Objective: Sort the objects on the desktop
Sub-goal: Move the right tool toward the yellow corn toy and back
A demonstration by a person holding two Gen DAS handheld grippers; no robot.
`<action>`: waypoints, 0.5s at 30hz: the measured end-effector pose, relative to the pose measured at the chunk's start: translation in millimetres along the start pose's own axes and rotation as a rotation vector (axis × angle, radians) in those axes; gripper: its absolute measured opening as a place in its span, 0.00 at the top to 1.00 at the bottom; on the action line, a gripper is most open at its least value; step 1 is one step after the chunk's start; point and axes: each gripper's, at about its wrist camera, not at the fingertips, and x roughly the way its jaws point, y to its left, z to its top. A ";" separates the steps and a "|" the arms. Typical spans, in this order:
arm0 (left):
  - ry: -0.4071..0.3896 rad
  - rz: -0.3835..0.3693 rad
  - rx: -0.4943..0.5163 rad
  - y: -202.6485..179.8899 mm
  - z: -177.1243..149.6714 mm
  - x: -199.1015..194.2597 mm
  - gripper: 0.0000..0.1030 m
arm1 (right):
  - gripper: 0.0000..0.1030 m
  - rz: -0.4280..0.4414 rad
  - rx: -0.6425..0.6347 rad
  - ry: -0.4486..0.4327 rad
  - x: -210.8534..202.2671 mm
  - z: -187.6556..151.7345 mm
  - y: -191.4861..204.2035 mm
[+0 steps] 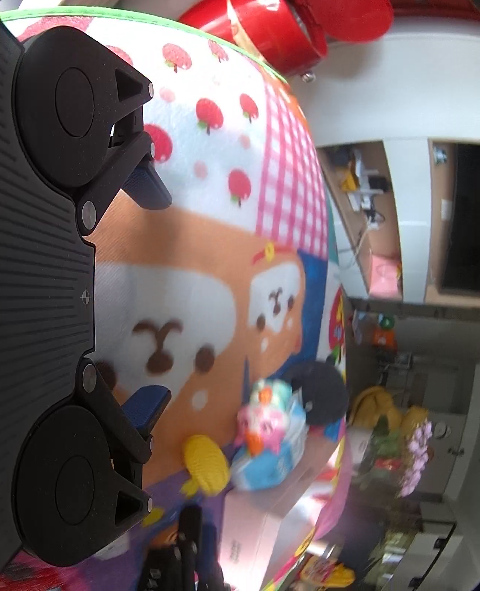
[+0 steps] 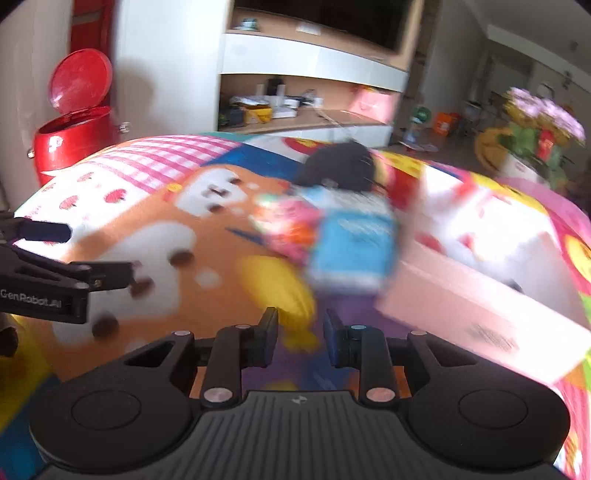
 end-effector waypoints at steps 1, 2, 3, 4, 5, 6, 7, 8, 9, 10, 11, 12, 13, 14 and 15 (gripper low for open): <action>-0.006 -0.003 0.005 -3.8 -2.1 -2.4 0.00 | 0.74 -0.019 0.018 -0.009 -7.8 -7.7 -6.6; -0.010 -0.002 0.014 -7.3 -4.0 -3.4 0.00 | 0.69 -0.035 0.044 -0.024 -17.1 -16.2 -14.6; -0.017 0.010 0.036 -12.0 -5.6 -3.9 0.00 | 0.59 -0.049 0.074 -0.033 -25.9 -24.2 -23.0; -0.023 0.025 0.057 -15.9 -6.3 -4.1 0.00 | 0.54 -0.066 0.112 -0.043 -35.4 -33.0 -32.9; -0.026 0.035 0.069 -18.6 -6.5 -4.0 0.00 | 0.46 -0.085 0.150 -0.054 -44.2 -41.5 -42.7; -0.024 0.043 0.073 -20.1 -6.8 -3.3 0.00 | 0.41 -0.104 0.181 -0.063 -50.4 -49.1 -51.2; -0.020 0.048 0.073 -20.0 -7.0 -2.4 0.00 | 0.39 -0.125 0.205 -0.074 -56.4 -56.9 -59.2; -0.017 0.049 0.069 -19.6 -7.0 -1.9 0.00 | 0.37 -0.150 0.220 -0.090 -61.1 -63.5 -65.7; -0.015 0.046 0.061 -18.5 -6.6 -1.5 0.00 | 0.33 -0.171 0.227 -0.114 -64.3 -69.3 -71.0; -0.011 0.042 0.049 -17.0 -6.1 -1.1 0.00 | 0.30 -0.187 0.238 -0.136 -65.6 -74.4 -76.1; -0.009 0.040 0.037 -14.1 -5.9 -0.9 0.00 | 0.30 -0.197 0.261 -0.150 -64.6 -78.3 -81.6; -0.011 0.043 0.025 -12.4 -6.1 -1.1 0.00 | 0.29 -0.198 0.293 -0.156 -62.9 -79.7 -88.5; -0.016 0.045 0.016 -11.2 -6.4 -1.8 0.00 | 0.29 -0.183 0.337 -0.150 -59.7 -80.9 -95.6; -0.022 0.045 0.009 -10.3 -6.7 -3.0 0.00 | 0.29 -0.170 0.375 -0.145 -58.1 -80.8 -102.2; -0.027 0.046 0.006 -8.8 -6.9 -3.8 0.00 | 0.25 -0.178 0.407 -0.166 -58.4 -80.8 -106.3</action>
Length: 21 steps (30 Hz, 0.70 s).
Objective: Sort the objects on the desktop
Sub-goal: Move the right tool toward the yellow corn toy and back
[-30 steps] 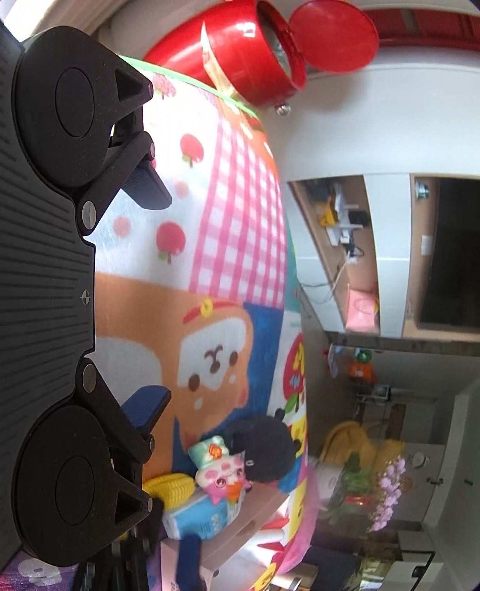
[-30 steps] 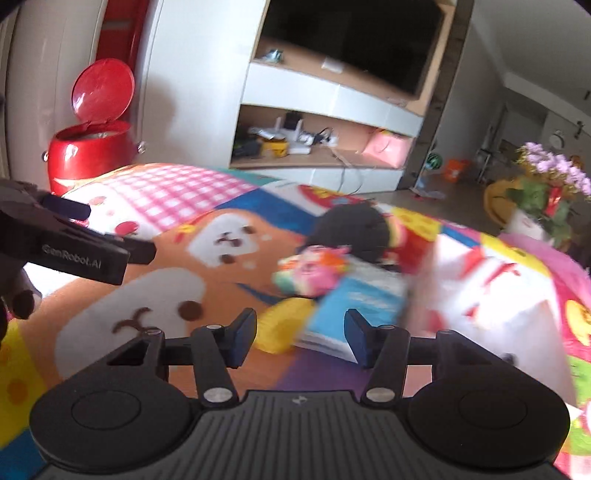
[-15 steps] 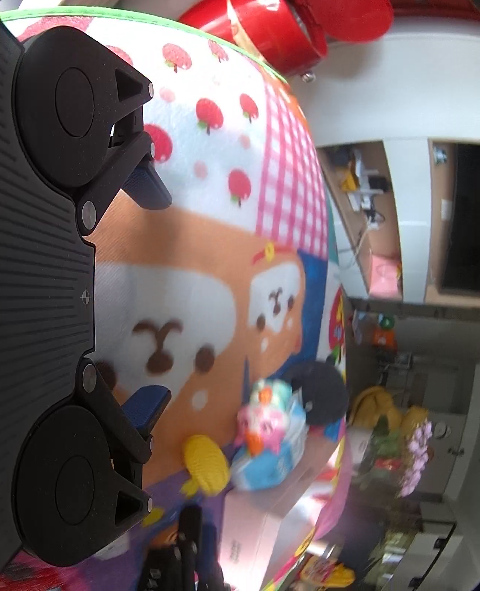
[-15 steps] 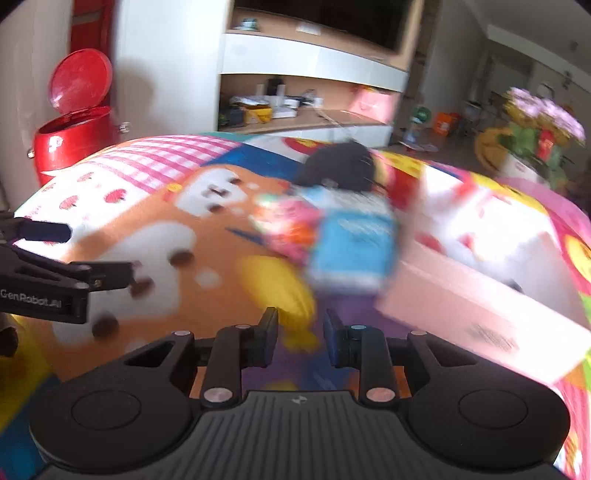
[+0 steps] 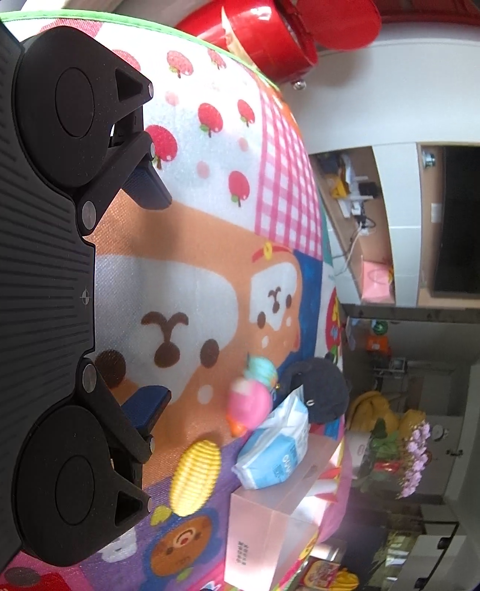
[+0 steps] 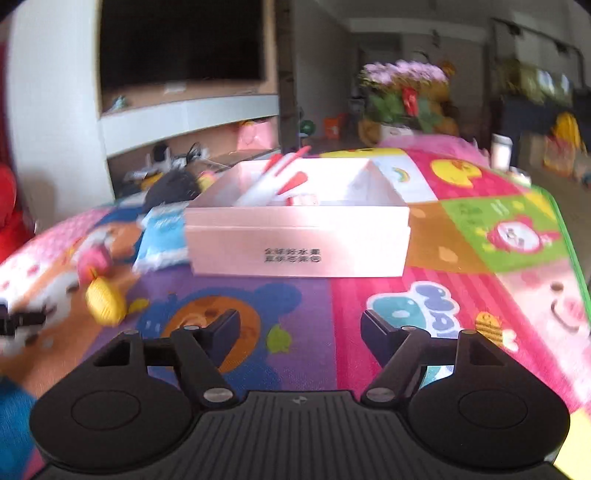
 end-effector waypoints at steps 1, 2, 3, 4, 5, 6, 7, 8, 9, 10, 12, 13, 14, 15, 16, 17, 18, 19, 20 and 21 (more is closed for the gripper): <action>-0.003 0.004 0.000 0.1 -0.1 -0.4 0.00 | 0.18 -0.009 0.018 -0.021 -0.2 0.2 -1.5; -0.003 0.008 0.004 -0.5 -0.2 -0.2 0.00 | 0.18 -0.013 0.028 -0.031 0.7 0.0 -2.8; 0.003 0.012 0.010 -1.6 0.0 0.5 0.00 | 0.18 -0.022 0.040 -0.036 1.8 0.4 -3.8; 0.010 0.015 0.017 -2.6 0.1 1.6 0.00 | 0.18 -0.039 0.051 -0.039 2.1 -0.1 -3.9; 0.016 0.018 0.025 -3.7 0.4 2.6 0.00 | 0.17 -0.050 0.063 -0.038 3.1 0.2 -5.4; 0.021 0.020 0.032 -5.0 0.6 3.5 0.00 | 0.16 -0.056 0.078 -0.034 2.8 -0.2 -8.8; 0.025 0.019 0.040 -6.1 0.8 4.3 0.00 | 0.15 -0.064 0.096 -0.024 4.9 -0.2 -11.3; 0.028 0.018 0.050 -7.2 0.4 4.8 0.00 | 0.15 -0.075 0.113 -0.011 6.5 0.2 -14.1; 0.030 0.018 0.061 -8.8 0.3 5.1 0.00 | 0.15 -0.083 0.130 0.004 9.2 -0.6 -16.5; 0.031 0.020 0.071 -10.2 0.0 5.3 0.00 | 0.15 -0.088 0.147 0.019 11.5 -0.7 -19.4; 0.037 0.029 0.099 -14.5 0.1 6.5 0.00 | 0.14 -0.100 0.169 0.031 12.5 -2.1 -23.0; 0.032 0.034 0.109 -16.1 -0.1 6.3 0.00 | 0.13 -0.099 0.170 0.027 12.1 -2.6 -23.3; 0.027 0.041 0.117 -17.4 -0.5 5.8 0.00 | 0.12 -0.100 0.164 0.020 10.5 -2.9 -22.5; 0.024 0.044 0.121 -18.0 -1.0 5.2 0.00 | 0.11 -0.104 0.153 0.015 9.9 -2.9 -20.6; 0.024 0.044 0.123 -18.2 -1.3 5.1 0.00 | 0.10 -0.104 0.140 0.014 9.4 -2.5 -18.5; 0.025 0.042 0.121 -17.6 -1.1 5.4 0.00 | 0.10 -0.100 0.127 0.017 9.7 -2.4 -16.7; 0.026 0.038 0.117 -16.8 -1.0 5.7 0.00 | 0.10 -0.093 0.120 0.020 9.9 -2.2 -15.8; 0.028 0.034 0.112 -16.0 -0.7 6.2 0.00 | 0.10 -0.086 0.119 0.020 9.3 -1.6 -15.5; 0.029 0.032 0.108 -15.2 -0.8 6.1 0.00 | 0.10 -0.082 0.123 0.021 9.6 -1.4 -16.3; 0.027 0.032 0.107 -15.1 -0.8 5.8 0.00 | 0.10 -0.076 0.129 0.025 10.2 -1.3 -17.7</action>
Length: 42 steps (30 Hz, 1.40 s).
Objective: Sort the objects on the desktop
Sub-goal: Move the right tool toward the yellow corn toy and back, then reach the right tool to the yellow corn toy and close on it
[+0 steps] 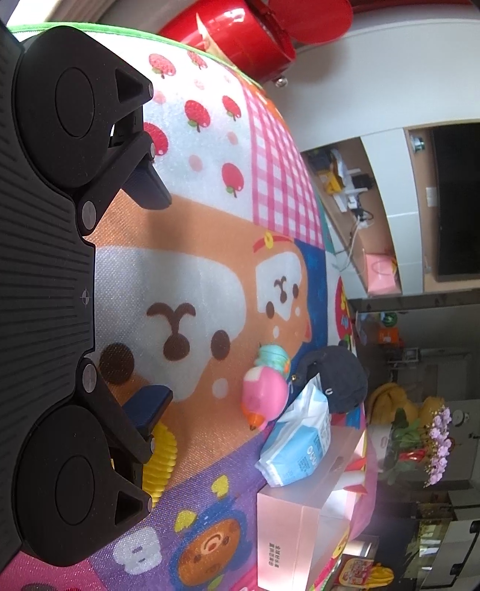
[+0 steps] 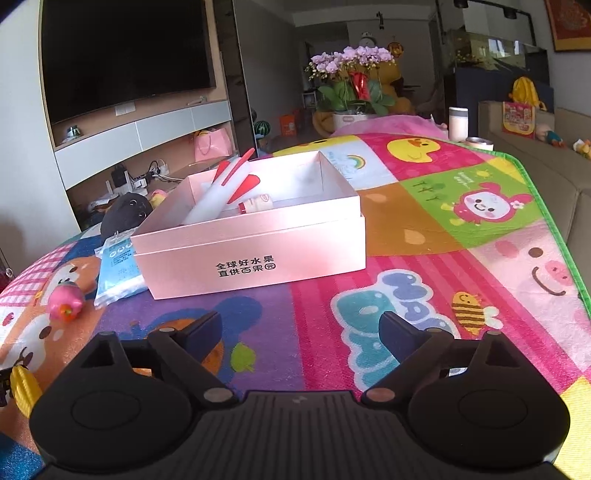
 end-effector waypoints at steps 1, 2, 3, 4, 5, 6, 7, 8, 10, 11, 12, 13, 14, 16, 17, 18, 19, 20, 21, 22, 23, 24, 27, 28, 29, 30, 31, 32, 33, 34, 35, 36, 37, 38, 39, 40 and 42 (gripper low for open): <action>-0.001 0.001 0.001 -0.1 -0.1 -0.1 0.00 | 0.10 0.005 0.006 0.005 0.5 0.1 -1.1; 0.000 0.000 0.003 -0.1 0.1 0.1 0.00 | 0.10 0.008 0.011 0.006 0.4 0.1 -1.8; 0.003 -0.005 0.000 0.1 0.2 0.1 0.00 | 0.09 0.011 0.015 0.002 -0.1 -0.3 -3.1; 0.002 -0.012 -0.002 0.7 0.3 0.0 0.00 | 0.07 0.015 0.015 -0.004 -1.2 -0.6 -3.1; 0.001 -0.018 -0.005 1.2 0.4 0.0 0.00 | 0.06 0.020 0.010 -0.013 -2.7 -1.3 -2.8; 0.003 -0.025 -0.010 2.3 0.5 0.6 0.00 | 0.05 0.030 0.009 -0.022 -4.3 -1.2 -3.3; 0.007 -0.032 -0.016 3.3 0.8 1.4 0.00 | 0.04 0.038 0.010 -0.033 -5.9 -1.6 -3.6; 0.010 -0.039 -0.022 4.6 0.7 2.0 0.00 | 0.04 0.039 0.012 -0.038 -6.7 -1.1 -3.7; 0.002 -0.051 -0.038 7.0 0.5 1.0 0.00 | 0.04 0.037 0.016 -0.029 -5.2 -0.2 -3.7; -0.006 -0.057 -0.048 8.8 -0.1 -0.3 0.00 | 0.04 0.038 0.020 -0.023 -4.0 0.3 -4.6; -0.012 -0.063 -0.060 10.8 -0.5 -1.3 0.00 | 0.04 0.037 0.027 -0.019 -3.2 0.4 -5.3; -0.016 -0.070 -0.074 13.1 -0.9 -2.0 0.00 | 0.04 0.033 0.035 -0.014 -2.2 0.4 -6.0; -0.017 -0.079 -0.088 15.1 -0.9 -2.6 0.00 | 0.04 0.027 0.043 -0.012 -1.6 0.1 -6.6; -0.012 -0.094 -0.122 20.1 -0.4 -1.4 0.00 | 0.04 0.020 0.051 -0.016 -1.8 -0.9 -7.3; -0.005 -0.100 -0.140 22.7 -0.3 -0.3 0.00 | 0.04 0.013 0.056 -0.026 -3.0 -1.3 -7.3; -0.004 -0.105 -0.151 24.4 -0.5 0.3 0.00 | 0.04 0.008 0.059 -0.037 -4.7 -1.6 -7.3; -0.009 -0.111 -0.157 25.4 -0.9 -0.5 0.00 | 0.04 0.007 0.059 -0.041 -5.3 -1.5 -7.1; -0.011 -0.113 -0.160 25.9 -1.0 -0.8 0.00 | 0.04 0.007 0.059 -0.040 -5.2 -1.3 -6.9; -0.011 -0.113 -0.160 25.9 -0.9 -0.8 0.00 | 0.04 0.007 0.062 -0.038 -4.8 -0.9 -7.1; -0.010 -0.110 -0.158 25.5 -1.0 -0.8 0.00 | 0.04 0.003 0.066 -0.033 -3.8 -0.6 -7.5; -0.008 -0.105 -0.154 24.6 -1.2 -1.0 0.00 | 0.04 0.000 0.072 -0.024 -2.6 0.0 -8.0; -0.006 -0.098 -0.148 23.3 -1.1 -0.5 0.00 | 0.04 -0.001 0.077 -0.018 -1.7 -0.1 -8.9; -0.001 -0.078 -0.146 22.1 -0.9 -0.5 0.00 | 0.00 -0.011 0.088 -0.023 -2.5 -0.6 -9.7; 0.001 -0.069 -0.137 21.2 -1.7 -1.2 0.00 | 0.00 -0.009 0.088 -0.027 -3.2 -0.7 -9.9; -0.007 -0.078 -0.137 21.3 -2.4 -2.4 0.00 | 0.00 0.000 0.092 -0.022 -3.0 -1.3 -10.8; -0.017 -0.087 -0.135 21.5 -2.7 -3.8 0.00 | 0.00 0.011 0.101 -0.005 -2.4 -1.7 -11.8; -0.017 -0.091 -0.134 21.3 -2.2 -3.1 0.00 | 0.00 0.009 0.096 -0.008 -3.1 -2.6 -11.6; -0.009 -0.094 -0.134 21.1 -1.5 -1.6 0.00 | 0.00 0.012 0.093 -0.010 -3.2 -2.1 -11.3; 0.000 -0.095 -0.130 20.6 -0.7 -0.1 0.00 | 0.00 0.011 0.084 -0.002 -1.9 -1.4 -9.8; 0.003 -0.094 -0.122 19.2 0.2 0.9 0.00 | 0.00 0.005 0.071 0.010 0.3 -0.8 -7.5; 0.005 -0.102 -0.112 17.8 1.7 1.5 0.00 | 0.00 -0.001 0.055 0.015 1.5 -0.2 -4.5; 0.009 -0.113 -0.105 17.0 3.7 2.7 0.00 | 0.00 -0.004 0.037 0.017 2.0 0.6 -1.2; 0.008 -0.120 -0.115 17.1 6.2 3.9 0.00 | 0.00 0.008 0.019 0.015 1.0 1.7 3.7; -0.002 -0.125 -0.132 17.6 8.5 4.5 0.00 | 0.00 0.031 -0.006 0.018 0.7 3.2 10.3; -0.010 -0.126 -0.152 19.4 12.3 6.1 0.00 | 0.00 0.058 -0.044 0.031 1.2 4.8 19.6; -0.015 -0.121 -0.172 21.9 16.7 8.4 0.00 | 0.00 0.088 -0.089 0.046 1.0 5.6 30.5; -0.025 -0.118 -0.207 29.5 25.2 12.3 0.00 | 0.00 0.171 -0.180 0.084 0.3 5.7 57.3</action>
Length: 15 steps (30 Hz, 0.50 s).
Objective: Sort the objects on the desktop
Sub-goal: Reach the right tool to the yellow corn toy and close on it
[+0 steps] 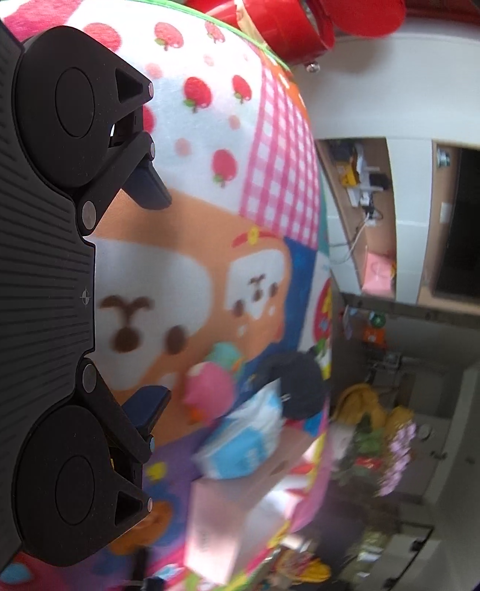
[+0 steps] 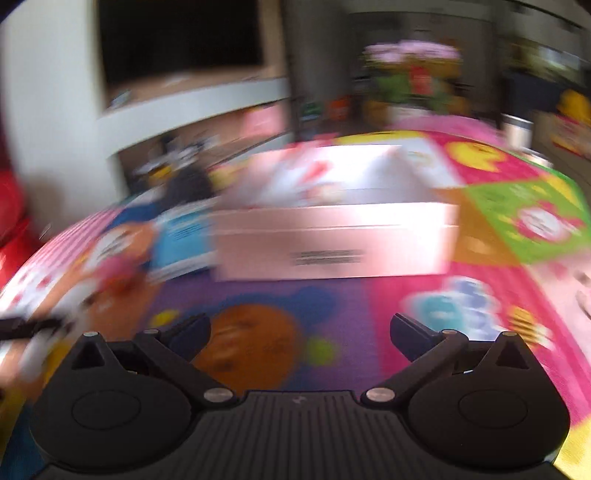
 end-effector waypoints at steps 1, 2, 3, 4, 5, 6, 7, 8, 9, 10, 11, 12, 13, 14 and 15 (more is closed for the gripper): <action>-0.007 0.001 -0.010 3.4 4.5 1.1 0.00 | 0.00 0.063 -0.039 0.019 -0.2 1.9 13.6; -0.015 0.004 -0.016 6.5 8.7 1.9 0.00 | 0.02 0.143 -0.073 0.036 -1.5 3.6 27.9; -0.024 0.008 -0.020 9.8 12.4 2.4 0.00 | 0.11 0.217 -0.103 0.049 -3.6 4.1 42.9; -0.034 0.012 -0.025 12.8 15.0 1.7 0.00 | 0.24 0.282 -0.140 0.065 -4.7 4.4 58.4; -0.046 0.016 -0.032 15.9 17.5 -0.3 0.00 | 0.30 0.330 -0.182 0.090 -3.0 4.0 74.3; -0.058 0.018 -0.040 18.5 19.5 -3.3 0.00 | 0.38 0.357 -0.221 0.119 -0.1 1.6 89.8; -0.070 0.017 -0.046 20.6 21.2 -7.3 0.00 | 0.40 0.379 -0.251 0.140 3.4 -0.7 102.7; -0.081 0.015 -0.049 22.6 22.0 -11.9 0.00 | 0.43 0.398 -0.274 0.144 5.0 -2.3 113.0; -0.090 0.013 -0.048 23.9 22.2 -16.3 0.00 | 0.54 0.393 -0.309 0.147 6.3 -4.0 122.5; -0.098 0.012 -0.044 24.8 22.1 -20.1 0.00 | 0.66 0.382 -0.349 0.147 6.2 -6.9 130.9; -0.102 0.012 -0.038 25.3 21.8 -22.8 0.00 | 0.70 0.377 -0.376 0.156 6.6 -8.7 136.6; -0.104 0.012 -0.032 25.4 21.5 -24.4 0.00 | 0.71 0.382 -0.383 0.168 6.5 -10.1 136.7; -0.104 0.012 -0.029 24.6 20.7 -25.2 0.00 | 0.71 0.388 -0.382 0.175 5.1 -10.4 134.9; -0.104 0.008 -0.026 23.4 19.0 -26.1 0.00 | 0.71 0.385 -0.380 0.175 3.2 -11.0 130.7; -0.101 -0.003 -0.019 20.4 17.5 -26.1 0.00 | 0.71 0.372 -0.381 0.173 0.8 -11.9 124.0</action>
